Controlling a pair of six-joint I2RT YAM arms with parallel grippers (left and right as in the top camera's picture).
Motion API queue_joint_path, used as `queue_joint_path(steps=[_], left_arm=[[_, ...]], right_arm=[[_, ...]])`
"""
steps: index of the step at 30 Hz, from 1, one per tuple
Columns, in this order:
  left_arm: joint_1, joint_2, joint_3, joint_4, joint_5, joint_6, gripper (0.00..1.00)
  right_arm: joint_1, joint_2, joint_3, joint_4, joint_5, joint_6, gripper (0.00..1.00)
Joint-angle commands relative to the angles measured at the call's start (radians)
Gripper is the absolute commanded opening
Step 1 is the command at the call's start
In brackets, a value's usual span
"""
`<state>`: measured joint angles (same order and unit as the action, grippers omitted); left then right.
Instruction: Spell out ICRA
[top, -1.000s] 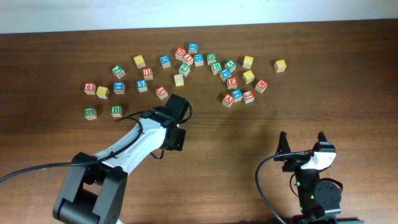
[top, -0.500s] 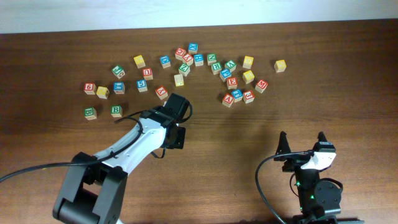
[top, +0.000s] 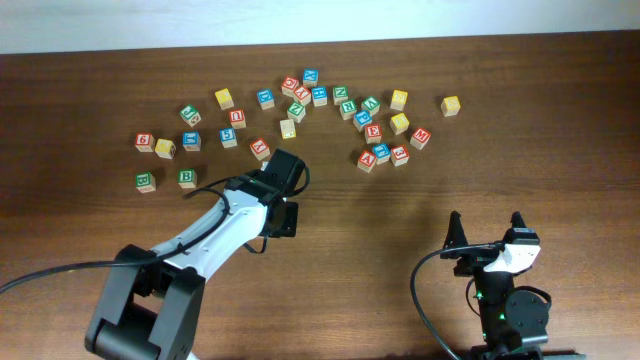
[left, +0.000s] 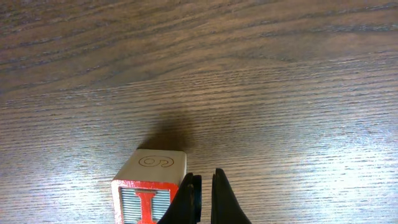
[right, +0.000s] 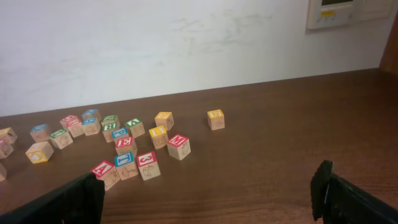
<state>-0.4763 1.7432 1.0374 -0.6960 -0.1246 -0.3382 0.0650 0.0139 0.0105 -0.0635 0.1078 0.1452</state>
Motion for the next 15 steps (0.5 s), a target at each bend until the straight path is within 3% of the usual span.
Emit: queue_joint_path(steps=[1, 9, 15], left_arm=[[0.002, 0.009, -0.009, 0.002, -0.015, -0.018, 0.02], [0.002, 0.009, -0.005, 0.003, 0.092, -0.016, 0.06], [0.002, 0.0, 0.076, -0.016, 0.092, -0.011, 0.09]], right_arm=[[-0.008, -0.008, -0.005, -0.008, 0.009, -0.007, 0.98], [-0.008, -0.008, -0.005, -0.008, 0.009, -0.007, 0.98], [-0.008, -0.008, -0.005, -0.008, 0.009, -0.007, 0.98]])
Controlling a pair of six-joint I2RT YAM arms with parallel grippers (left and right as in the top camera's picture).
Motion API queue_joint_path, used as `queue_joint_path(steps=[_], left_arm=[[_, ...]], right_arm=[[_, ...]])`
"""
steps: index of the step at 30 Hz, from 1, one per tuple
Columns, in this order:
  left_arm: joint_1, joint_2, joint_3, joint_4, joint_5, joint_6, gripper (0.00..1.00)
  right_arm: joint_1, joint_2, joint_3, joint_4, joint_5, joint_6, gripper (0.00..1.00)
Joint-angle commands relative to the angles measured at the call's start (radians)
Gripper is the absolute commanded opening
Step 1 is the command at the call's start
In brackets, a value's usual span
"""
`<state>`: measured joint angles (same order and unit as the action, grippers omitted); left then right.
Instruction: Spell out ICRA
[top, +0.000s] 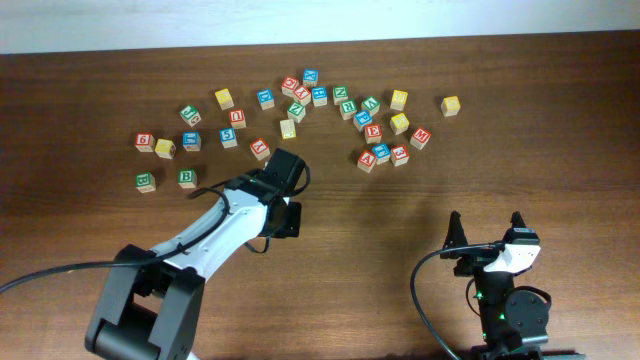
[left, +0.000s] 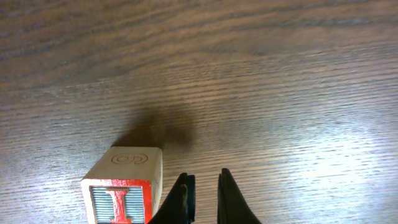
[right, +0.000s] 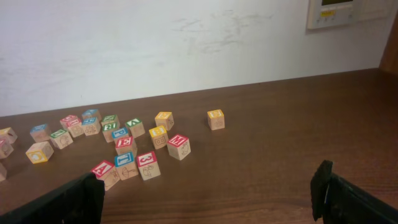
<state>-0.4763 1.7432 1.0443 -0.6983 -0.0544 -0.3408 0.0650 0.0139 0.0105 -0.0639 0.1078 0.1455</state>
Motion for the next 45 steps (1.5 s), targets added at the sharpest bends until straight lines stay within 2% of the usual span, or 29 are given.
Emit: queue_joint_path(steps=[1, 3, 4, 5, 6, 8, 11, 15, 27, 34, 39, 44, 45], left_arm=[[0.002, -0.001, 0.091, -0.028, 0.021, -0.009, 0.11], [0.003, -0.001, 0.129, -0.059, 0.019, -0.005, 0.17], [0.007, -0.001, 0.146, -0.079, 0.006, -0.005, 0.23], [0.012, -0.001, 0.158, -0.097, -0.004, -0.005, 0.3], [0.031, -0.001, 0.172, -0.129, -0.021, -0.002, 0.43], [0.058, -0.001, 0.173, -0.158, -0.021, 0.002, 0.56], [0.102, -0.001, 0.173, -0.206, -0.021, 0.02, 0.66], [0.148, 0.0, 0.159, -0.233, -0.02, 0.076, 0.7], [0.15, 0.002, 0.042, -0.126, 0.023, 0.081, 0.63], [0.149, 0.009, 0.004, -0.084, 0.048, 0.08, 0.5], [0.149, 0.009, -0.029, -0.046, 0.048, 0.076, 0.47], [0.149, 0.009, -0.031, -0.038, 0.051, 0.065, 0.31], [0.149, 0.009, -0.031, -0.035, 0.051, 0.065, 0.25]], right_arm=[[-0.008, -0.008, -0.005, -0.008, 0.009, -0.007, 0.98], [-0.008, -0.008, -0.005, -0.008, 0.009, -0.007, 0.98], [-0.008, -0.008, -0.005, -0.008, 0.009, -0.007, 0.98], [-0.008, -0.008, -0.005, -0.008, 0.009, -0.007, 0.98], [-0.008, -0.008, -0.005, -0.008, 0.009, -0.007, 0.98], [-0.008, -0.008, -0.005, -0.008, 0.009, -0.007, 0.98], [-0.008, -0.008, -0.005, -0.008, 0.009, -0.007, 0.98], [-0.008, -0.008, -0.005, -0.008, 0.009, -0.007, 0.98], [-0.008, -0.008, -0.005, -0.008, 0.009, -0.007, 0.98], [-0.008, -0.008, -0.005, -0.008, 0.009, -0.007, 0.98], [-0.008, -0.008, -0.005, -0.008, 0.009, -0.007, 0.98], [-0.008, -0.008, -0.005, -0.008, 0.009, -0.007, 0.98], [-0.008, -0.008, -0.005, -0.008, 0.009, -0.007, 0.98]])
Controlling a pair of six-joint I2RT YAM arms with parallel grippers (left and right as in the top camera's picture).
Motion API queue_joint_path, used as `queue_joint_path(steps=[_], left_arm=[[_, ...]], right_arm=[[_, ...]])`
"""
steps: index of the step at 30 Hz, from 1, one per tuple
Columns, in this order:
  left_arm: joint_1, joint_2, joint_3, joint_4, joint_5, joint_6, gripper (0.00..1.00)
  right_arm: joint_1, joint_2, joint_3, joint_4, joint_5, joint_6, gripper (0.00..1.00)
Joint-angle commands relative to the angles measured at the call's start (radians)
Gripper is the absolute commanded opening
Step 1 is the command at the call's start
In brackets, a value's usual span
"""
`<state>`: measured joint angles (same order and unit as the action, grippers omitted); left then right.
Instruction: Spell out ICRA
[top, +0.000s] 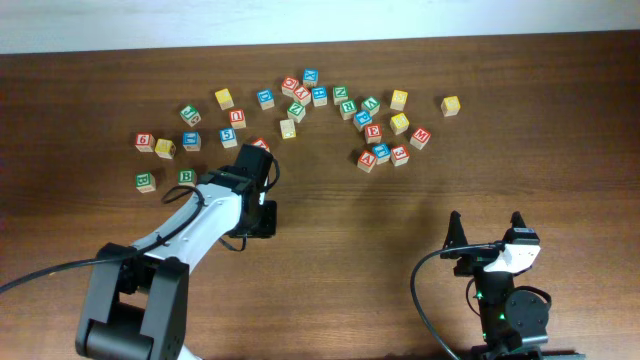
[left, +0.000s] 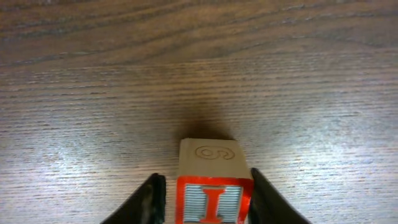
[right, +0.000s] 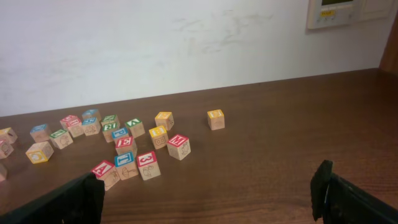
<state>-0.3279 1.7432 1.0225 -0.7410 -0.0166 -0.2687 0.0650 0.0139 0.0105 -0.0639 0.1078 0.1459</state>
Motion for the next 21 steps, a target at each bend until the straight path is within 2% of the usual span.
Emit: queue_joint_path(steps=[1, 9, 18, 21], left_arm=[[0.001, 0.009, -0.009, 0.009, 0.014, -0.007, 0.21], [0.002, 0.009, -0.009, 0.012, -0.087, -0.023, 0.17], [0.002, 0.009, -0.009, 0.009, -0.234, -0.022, 0.21], [0.002, 0.009, -0.009, 0.007, -0.237, -0.022, 0.23]], right_arm=[[-0.008, -0.008, -0.005, -0.008, 0.009, -0.008, 0.98], [-0.008, -0.008, -0.005, -0.008, 0.009, -0.008, 0.98], [-0.008, -0.008, -0.005, -0.008, 0.009, -0.008, 0.98], [-0.008, -0.008, -0.005, -0.008, 0.009, -0.008, 0.98]])
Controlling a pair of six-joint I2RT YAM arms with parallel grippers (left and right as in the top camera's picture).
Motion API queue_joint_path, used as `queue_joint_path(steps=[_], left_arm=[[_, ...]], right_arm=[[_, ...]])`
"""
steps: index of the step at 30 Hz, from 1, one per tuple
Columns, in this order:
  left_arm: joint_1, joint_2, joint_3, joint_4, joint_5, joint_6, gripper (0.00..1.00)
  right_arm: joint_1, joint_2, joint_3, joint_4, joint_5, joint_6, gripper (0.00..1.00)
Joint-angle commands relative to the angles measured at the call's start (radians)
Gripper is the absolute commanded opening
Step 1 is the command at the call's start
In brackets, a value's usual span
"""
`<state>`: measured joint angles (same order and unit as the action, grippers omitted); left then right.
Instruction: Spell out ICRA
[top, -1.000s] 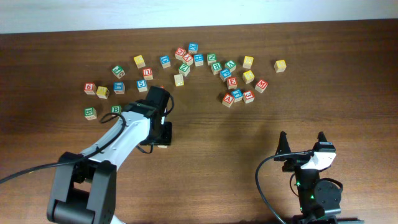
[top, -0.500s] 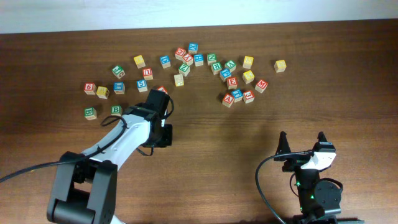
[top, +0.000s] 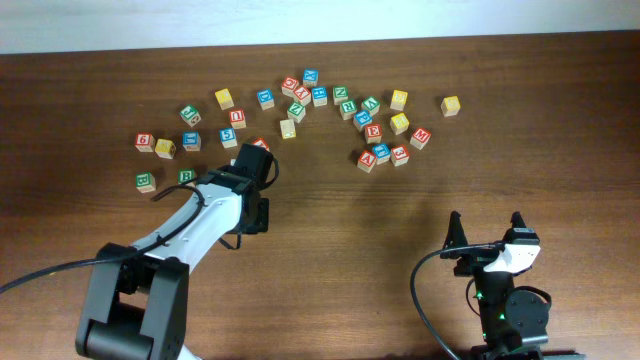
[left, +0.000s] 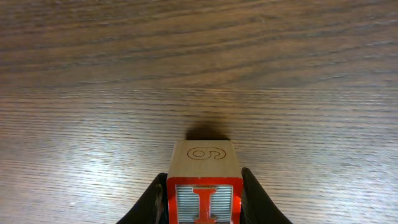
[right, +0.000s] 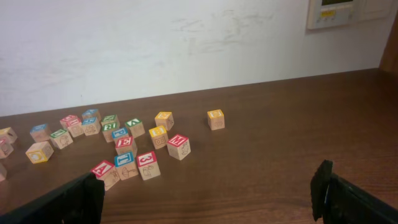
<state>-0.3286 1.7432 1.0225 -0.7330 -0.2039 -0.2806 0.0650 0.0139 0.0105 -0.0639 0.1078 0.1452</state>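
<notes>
A wooden block with a red letter I (left: 205, 200) on its top face rests on the brown table (top: 380, 240). My left gripper (left: 203, 186) is shut on it, and both black fingers (left: 153, 202) press against its sides. From overhead the left gripper (top: 252, 214) hides the block. A red A block (top: 367, 160) lies in the right cluster, also in the right wrist view as the A block (right: 104, 172). My right gripper (right: 208, 202) stands wide open near the front edge, shown overhead as the right gripper (top: 485, 226), holding nothing.
Several letter blocks lie scattered along the far side of the table, a left group round (top: 190, 140) and a right group round (top: 385, 130). A lone yellow block (top: 451, 105) sits far right. A white wall (right: 186, 43) rises behind the table.
The left fingers, then spread with small gaps on both sides of the I block, now press against its sides. The right arm has not moved.
At first my left gripper was shut, with the I block lying just to its left. Soon after the jaws stood slightly apart and the block lay further left. Later the gripper was further left on the table, open astride the block, and now it is shut on it.
</notes>
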Motion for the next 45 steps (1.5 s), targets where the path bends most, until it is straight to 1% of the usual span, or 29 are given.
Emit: queue_joint_path(steps=[1, 6, 9, 12, 14, 18, 21, 26, 33, 37, 42, 45], left_arm=[[0.003, 0.009, -0.009, -0.002, -0.045, -0.01, 0.23], [0.03, 0.009, -0.009, -0.019, -0.035, -0.01, 0.22], [0.074, 0.009, -0.009, -0.019, 0.034, -0.01, 0.19], [0.09, 0.009, -0.009, -0.019, 0.051, -0.009, 0.17], [0.09, 0.009, -0.009, -0.019, 0.051, -0.009, 0.18], [0.09, 0.009, -0.009, -0.023, 0.058, -0.008, 0.24], [0.09, 0.009, -0.009, -0.023, 0.114, 0.034, 0.24], [0.09, 0.009, -0.009, -0.027, 0.114, 0.04, 0.24], [0.089, 0.009, -0.009, -0.045, 0.114, 0.04, 0.22], [0.089, 0.009, -0.009, -0.045, 0.115, 0.04, 0.25], [0.089, 0.009, -0.009, -0.045, 0.115, 0.04, 0.38], [0.089, 0.009, -0.009, -0.045, 0.114, 0.04, 0.4]], right_arm=[[-0.008, -0.008, -0.005, -0.008, 0.009, -0.007, 0.98], [-0.008, -0.008, -0.005, -0.008, 0.009, -0.007, 0.98], [-0.008, -0.008, -0.005, -0.008, 0.009, -0.007, 0.98], [-0.008, -0.008, -0.005, -0.008, 0.009, -0.007, 0.98], [-0.008, -0.008, -0.005, -0.008, 0.009, -0.007, 0.98], [-0.008, -0.008, -0.005, -0.008, 0.009, -0.007, 0.98], [-0.008, -0.008, -0.005, -0.008, 0.009, -0.007, 0.98], [-0.008, -0.008, -0.005, -0.008, 0.009, -0.007, 0.98], [-0.008, -0.008, -0.005, -0.008, 0.009, -0.007, 0.98], [-0.008, -0.008, -0.005, -0.008, 0.009, -0.007, 0.98], [-0.008, -0.008, -0.005, -0.008, 0.009, -0.007, 0.98], [-0.008, -0.008, -0.005, -0.008, 0.009, -0.007, 0.98]])
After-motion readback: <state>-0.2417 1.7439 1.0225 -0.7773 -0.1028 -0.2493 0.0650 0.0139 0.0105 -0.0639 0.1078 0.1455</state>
